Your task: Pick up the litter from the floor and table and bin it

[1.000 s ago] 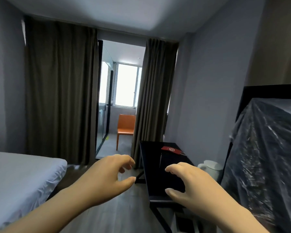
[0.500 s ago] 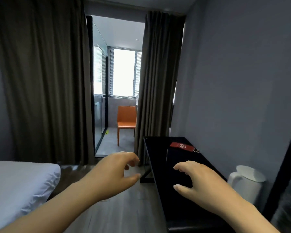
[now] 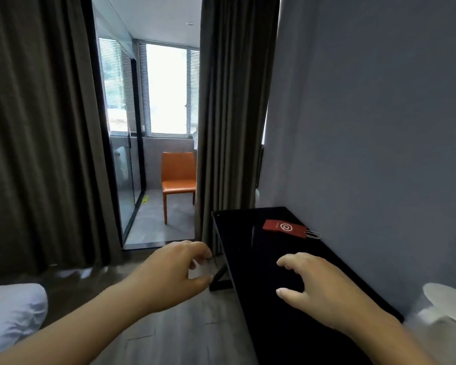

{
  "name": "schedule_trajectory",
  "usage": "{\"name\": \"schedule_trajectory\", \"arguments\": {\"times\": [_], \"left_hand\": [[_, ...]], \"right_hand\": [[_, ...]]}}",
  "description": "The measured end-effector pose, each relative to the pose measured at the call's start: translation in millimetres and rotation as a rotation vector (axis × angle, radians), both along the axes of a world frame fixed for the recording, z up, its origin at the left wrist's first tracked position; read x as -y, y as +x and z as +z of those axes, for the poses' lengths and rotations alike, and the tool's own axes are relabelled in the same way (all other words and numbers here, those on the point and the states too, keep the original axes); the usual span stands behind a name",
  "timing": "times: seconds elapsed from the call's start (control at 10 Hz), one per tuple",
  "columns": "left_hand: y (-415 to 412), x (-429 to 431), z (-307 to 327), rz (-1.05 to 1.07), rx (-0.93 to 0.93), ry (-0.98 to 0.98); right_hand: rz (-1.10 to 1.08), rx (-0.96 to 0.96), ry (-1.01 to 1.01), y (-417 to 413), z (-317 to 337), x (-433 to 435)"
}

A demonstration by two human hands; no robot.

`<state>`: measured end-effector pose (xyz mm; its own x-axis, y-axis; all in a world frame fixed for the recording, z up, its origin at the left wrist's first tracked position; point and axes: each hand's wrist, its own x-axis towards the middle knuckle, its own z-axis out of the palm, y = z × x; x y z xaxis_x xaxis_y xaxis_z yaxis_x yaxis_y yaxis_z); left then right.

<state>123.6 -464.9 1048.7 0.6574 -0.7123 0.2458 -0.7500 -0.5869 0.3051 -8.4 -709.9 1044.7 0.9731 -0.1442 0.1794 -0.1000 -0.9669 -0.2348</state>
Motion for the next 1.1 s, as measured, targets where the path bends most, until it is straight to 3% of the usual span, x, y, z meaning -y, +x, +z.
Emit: {"name": "schedule_trajectory", "arguments": {"times": [0.4,0.7,1.1], "left_hand": [[256,79,-17,-0.174,-0.074,0.036],[394,140,-51,-0.195,-0.16,0.097],[605,293,-100,-0.185,-0.221,0.218]], "right_hand": [[-0.248,-0.106,0.088,215,-36,67],[-0.362,-0.218,0.12,342,-76,138],[-0.474,-0.327,0.187,556,-162,310]]}}
